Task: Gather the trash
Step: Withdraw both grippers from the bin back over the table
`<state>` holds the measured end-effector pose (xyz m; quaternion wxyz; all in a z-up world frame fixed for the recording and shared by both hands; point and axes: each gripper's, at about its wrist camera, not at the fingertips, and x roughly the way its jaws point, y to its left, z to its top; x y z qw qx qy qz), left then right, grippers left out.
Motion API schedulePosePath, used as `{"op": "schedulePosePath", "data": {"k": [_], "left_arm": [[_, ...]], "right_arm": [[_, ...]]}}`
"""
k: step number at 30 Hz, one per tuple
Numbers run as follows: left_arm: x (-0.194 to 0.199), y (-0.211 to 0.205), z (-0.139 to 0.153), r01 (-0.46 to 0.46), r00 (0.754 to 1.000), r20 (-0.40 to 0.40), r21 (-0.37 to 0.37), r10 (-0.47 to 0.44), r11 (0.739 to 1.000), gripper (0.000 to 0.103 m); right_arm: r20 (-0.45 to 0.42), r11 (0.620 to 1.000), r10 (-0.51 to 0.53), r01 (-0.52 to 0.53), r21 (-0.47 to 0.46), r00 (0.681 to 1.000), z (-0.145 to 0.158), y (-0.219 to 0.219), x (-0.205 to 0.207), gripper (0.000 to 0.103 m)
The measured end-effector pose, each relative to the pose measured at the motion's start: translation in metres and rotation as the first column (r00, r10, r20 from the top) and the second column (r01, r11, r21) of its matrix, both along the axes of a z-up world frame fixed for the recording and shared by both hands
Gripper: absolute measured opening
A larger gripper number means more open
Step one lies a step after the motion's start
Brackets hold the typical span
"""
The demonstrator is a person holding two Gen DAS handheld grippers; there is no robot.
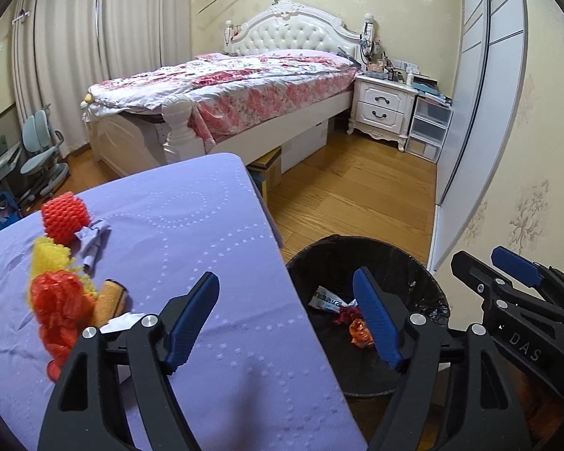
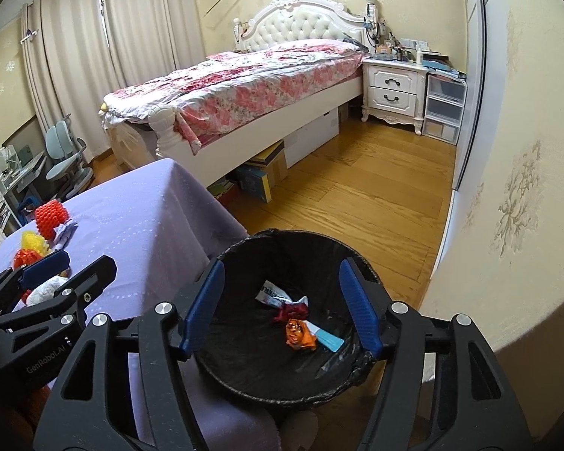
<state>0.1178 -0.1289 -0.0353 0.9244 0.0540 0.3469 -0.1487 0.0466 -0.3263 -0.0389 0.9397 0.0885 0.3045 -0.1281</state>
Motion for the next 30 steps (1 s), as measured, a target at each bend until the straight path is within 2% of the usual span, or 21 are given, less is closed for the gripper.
{"op": "schedulePosePath", "data": {"k": [8, 13, 24, 30], "left_arm": [[-0.024, 0.033, 0.008, -0.054, 0.999, 0.004, -0.005, 0.054, 0.999, 0.075], [-0.040, 0.064, 0.003, -0.119, 0.993, -0.011, 0.004, 0.119, 0.993, 0.075], [-0.049, 0.135, -0.021, -0.298, 0.949, -0.103, 0.002, 0.297, 0.954, 0.076], [-0.035, 0.143, -0.026, -0.324, 0.938, -0.125, 0.007, 0.322, 0.946, 0.076]], "right_arm": [[0.005, 0.998, 0.054, -0.054, 0.022, 0.999, 0.003, 0.033, -0.010, 0.064], [-0.023, 0.993, 0.106, -0.105, 0.049, 0.994, -0.006, 0.061, -0.011, 0.064], [-0.085, 0.978, 0.205, -0.202, 0.045, 0.975, -0.024, 0.114, -0.007, 0.064], [-0.118, 0.972, 0.234, -0.234, 0.008, 0.965, -0.031, 0.135, 0.000, 0.064]]}}
